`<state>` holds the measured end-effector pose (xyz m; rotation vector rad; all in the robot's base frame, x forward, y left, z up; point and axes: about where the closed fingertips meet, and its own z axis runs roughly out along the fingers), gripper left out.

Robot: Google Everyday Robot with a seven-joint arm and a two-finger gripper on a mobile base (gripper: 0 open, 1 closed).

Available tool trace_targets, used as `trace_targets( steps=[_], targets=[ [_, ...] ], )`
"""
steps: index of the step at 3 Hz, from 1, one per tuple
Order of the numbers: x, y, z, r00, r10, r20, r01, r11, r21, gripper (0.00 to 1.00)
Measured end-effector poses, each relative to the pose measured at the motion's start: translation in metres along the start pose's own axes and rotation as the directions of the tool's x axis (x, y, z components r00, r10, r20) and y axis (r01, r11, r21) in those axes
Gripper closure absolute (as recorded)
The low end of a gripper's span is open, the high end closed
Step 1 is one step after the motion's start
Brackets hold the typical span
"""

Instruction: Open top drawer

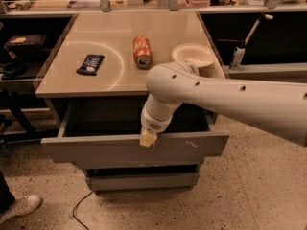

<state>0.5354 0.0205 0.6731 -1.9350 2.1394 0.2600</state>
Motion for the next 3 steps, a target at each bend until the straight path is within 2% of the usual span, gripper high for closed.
trace_targets(
  steps=[1,2,3],
  targets=[
    [0.007,0.027,-0.003,0.999,0.018,-0.035,-0.019,0.9997,-0.014,0.35],
    [0.020,0.073,-0.018,0.993,0.082,-0.084,-0.083,0.9965,-0.012,0.11],
    [0.032,0.115,-0.034,0.982,0.147,-0.120,-0.148,0.9890,0.005,0.00]
  ],
)
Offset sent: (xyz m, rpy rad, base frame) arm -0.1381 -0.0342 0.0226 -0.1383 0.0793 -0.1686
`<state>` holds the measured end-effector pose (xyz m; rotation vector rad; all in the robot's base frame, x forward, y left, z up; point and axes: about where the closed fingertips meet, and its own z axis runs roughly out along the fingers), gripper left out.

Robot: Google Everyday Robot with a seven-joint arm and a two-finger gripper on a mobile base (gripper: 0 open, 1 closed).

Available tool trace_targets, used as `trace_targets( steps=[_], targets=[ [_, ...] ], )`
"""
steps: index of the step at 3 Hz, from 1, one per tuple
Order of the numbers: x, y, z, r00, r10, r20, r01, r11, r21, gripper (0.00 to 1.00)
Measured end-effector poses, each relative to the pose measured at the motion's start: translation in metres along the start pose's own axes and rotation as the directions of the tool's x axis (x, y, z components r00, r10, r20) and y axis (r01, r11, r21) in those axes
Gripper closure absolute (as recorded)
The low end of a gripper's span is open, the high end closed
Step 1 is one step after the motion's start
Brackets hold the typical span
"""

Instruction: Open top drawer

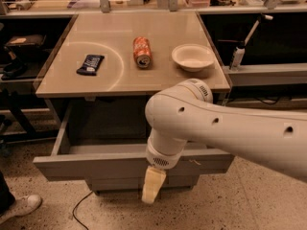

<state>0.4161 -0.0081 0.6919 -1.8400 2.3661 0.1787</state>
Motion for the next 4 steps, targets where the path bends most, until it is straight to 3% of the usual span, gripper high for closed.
trace_targets(
  steps=[1,2,4],
  targets=[
    [0.015,0.028,-0.007,0.999,0.043,-0.022,-0.043,0.9991,0.001,0.00],
    [0.016,0.030,-0.008,0.999,0.044,-0.024,-0.044,0.9990,0.003,0.00],
    [-0.033,-0.027,0.012,0.998,-0.061,-0.016,0.061,0.9982,0.000,0.00]
  ],
)
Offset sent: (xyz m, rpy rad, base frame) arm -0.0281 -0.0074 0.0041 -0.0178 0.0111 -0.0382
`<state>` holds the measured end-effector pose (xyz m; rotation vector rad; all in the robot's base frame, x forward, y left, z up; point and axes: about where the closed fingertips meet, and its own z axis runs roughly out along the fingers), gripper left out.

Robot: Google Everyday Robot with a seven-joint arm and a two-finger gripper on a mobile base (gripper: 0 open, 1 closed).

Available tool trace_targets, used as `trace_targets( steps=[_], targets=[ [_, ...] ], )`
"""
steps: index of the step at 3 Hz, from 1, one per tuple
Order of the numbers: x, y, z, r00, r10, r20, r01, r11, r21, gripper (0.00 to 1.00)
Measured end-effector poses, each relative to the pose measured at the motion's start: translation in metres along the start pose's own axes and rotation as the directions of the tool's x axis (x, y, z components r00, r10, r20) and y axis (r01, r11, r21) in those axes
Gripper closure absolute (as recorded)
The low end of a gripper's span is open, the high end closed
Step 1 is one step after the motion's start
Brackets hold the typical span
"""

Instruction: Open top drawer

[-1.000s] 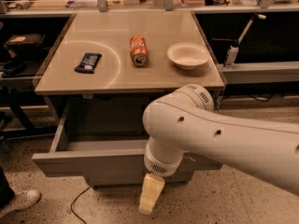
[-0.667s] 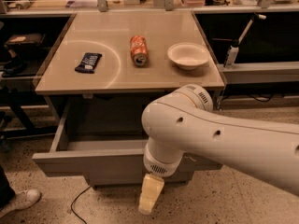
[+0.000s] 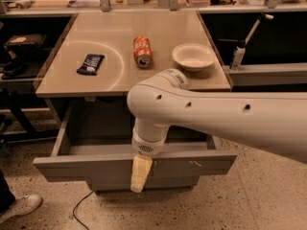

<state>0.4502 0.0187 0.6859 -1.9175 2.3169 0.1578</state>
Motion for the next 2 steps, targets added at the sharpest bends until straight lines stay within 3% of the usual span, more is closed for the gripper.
trace_targets(
  steps=[1,2],
  targets=[
    [-0.010,-0.013,0.040,0.999,-0.038,-0.038,0.035,0.9964,-0.078,0.00],
    [-0.010,-0.009,0.063,0.995,-0.066,-0.070,0.055,0.9884,-0.141,0.00]
  ],
)
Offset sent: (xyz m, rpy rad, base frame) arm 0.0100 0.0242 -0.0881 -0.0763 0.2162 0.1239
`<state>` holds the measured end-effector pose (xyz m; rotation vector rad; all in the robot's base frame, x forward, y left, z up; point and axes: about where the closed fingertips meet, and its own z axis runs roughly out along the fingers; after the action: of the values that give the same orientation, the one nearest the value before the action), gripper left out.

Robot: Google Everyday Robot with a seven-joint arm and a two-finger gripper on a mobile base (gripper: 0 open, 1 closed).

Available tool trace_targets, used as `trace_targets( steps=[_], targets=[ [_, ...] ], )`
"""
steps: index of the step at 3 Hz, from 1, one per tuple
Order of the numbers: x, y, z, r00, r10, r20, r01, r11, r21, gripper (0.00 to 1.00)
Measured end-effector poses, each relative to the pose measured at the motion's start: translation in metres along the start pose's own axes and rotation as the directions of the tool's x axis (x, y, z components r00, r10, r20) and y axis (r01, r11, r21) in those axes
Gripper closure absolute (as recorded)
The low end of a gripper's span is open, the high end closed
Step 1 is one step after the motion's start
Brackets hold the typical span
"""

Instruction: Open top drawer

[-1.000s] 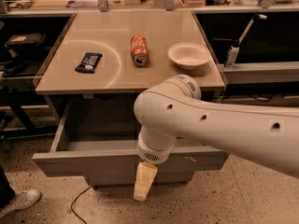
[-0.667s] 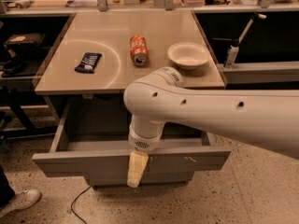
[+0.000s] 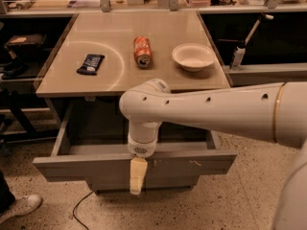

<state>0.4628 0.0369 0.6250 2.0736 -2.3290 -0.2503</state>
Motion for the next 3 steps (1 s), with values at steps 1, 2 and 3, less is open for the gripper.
trace_targets(
  steps=[1,2,3],
  targets=[
    [-0.002,0.008,0.012,1.000,-0.014,-0.023,0.013,0.9987,-0.049,0.00],
    [0.010,0.033,0.003,0.998,0.008,-0.066,-0.012,0.9976,-0.068,0.00],
    [0.039,0.071,-0.026,0.987,0.082,-0.135,-0.092,0.9931,-0.073,0.00]
  ],
)
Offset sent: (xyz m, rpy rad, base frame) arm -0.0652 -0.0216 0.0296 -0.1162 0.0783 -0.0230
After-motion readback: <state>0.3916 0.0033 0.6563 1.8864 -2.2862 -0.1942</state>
